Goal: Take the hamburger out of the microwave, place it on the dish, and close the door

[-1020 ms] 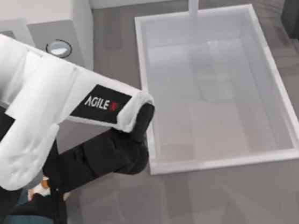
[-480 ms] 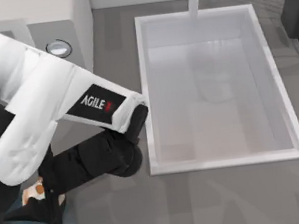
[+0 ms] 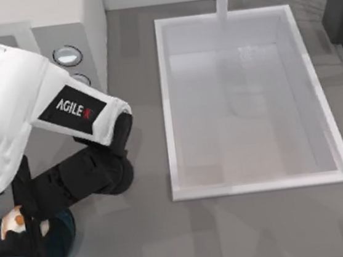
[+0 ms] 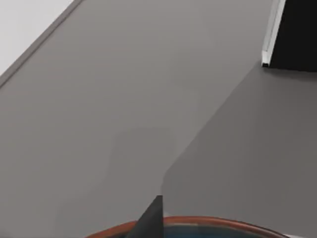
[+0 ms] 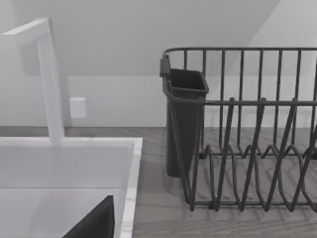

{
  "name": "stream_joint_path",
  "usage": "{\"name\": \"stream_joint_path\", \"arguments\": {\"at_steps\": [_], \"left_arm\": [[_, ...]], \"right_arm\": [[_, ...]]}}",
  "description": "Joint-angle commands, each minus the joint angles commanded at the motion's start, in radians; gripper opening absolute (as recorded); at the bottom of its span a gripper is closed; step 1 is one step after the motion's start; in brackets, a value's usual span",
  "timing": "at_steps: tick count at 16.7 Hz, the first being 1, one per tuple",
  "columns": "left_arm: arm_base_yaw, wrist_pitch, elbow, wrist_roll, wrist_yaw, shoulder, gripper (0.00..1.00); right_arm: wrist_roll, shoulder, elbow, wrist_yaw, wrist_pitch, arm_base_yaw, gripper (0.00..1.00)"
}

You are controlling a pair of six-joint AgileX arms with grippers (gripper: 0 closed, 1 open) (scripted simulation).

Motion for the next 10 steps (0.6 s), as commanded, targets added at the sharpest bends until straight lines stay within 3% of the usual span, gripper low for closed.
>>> {"name": "stream_joint_path", "arguments": {"at_steps": [6,10], "left_arm": [[-0.091,0.055,-0.079,-0.042,-0.028,0.001,0.0],[-0.093,0.056,-0.081,-0.043,-0.029,0.004,0.0]], "right_arm": [[0.0,0.0,0.0,0.0,0.0,0.0,1.0],[0.0,0.0,0.0,0.0,0.0,0.0,1.0]]}}
